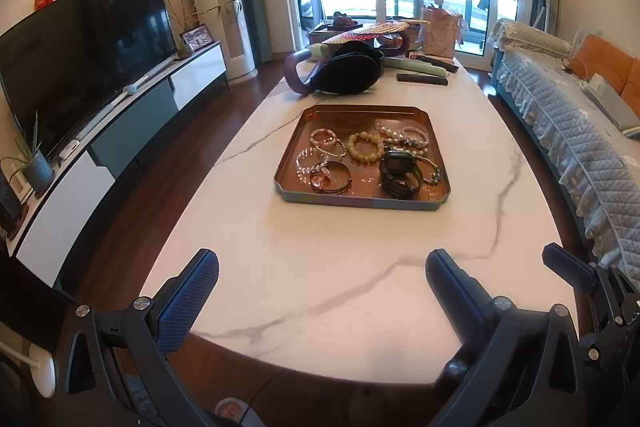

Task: Organize jewelry

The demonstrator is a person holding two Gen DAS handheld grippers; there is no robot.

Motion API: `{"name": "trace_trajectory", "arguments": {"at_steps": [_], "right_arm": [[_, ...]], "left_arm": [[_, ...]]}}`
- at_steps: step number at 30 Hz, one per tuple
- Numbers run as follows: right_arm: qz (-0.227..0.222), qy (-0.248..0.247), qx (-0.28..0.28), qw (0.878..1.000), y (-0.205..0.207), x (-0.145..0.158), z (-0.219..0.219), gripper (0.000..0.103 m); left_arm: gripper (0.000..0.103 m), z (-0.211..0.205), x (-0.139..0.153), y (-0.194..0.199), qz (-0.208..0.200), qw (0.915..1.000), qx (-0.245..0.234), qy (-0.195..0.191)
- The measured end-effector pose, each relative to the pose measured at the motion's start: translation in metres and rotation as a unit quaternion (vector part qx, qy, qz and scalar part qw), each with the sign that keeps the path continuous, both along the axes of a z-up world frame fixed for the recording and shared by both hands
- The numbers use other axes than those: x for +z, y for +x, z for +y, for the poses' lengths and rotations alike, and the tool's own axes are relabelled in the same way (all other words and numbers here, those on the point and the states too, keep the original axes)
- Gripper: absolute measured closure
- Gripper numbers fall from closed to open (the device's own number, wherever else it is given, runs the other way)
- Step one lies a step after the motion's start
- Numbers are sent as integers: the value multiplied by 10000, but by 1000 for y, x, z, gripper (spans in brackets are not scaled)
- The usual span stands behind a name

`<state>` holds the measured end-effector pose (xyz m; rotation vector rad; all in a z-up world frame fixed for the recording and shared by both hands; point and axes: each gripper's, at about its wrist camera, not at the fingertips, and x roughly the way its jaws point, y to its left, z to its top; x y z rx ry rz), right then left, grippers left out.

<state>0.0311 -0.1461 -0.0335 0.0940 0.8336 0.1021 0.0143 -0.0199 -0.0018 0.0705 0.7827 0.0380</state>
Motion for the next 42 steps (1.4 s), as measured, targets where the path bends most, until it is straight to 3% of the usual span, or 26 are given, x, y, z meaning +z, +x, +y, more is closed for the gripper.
{"name": "trace_trajectory", "arguments": {"at_steps": [42], "right_arm": [[-10, -105, -90, 9999, 7, -8, -7, 11]], "left_arm": [[0, -9, -9, 13, -6, 10000, -51, -74]]}}
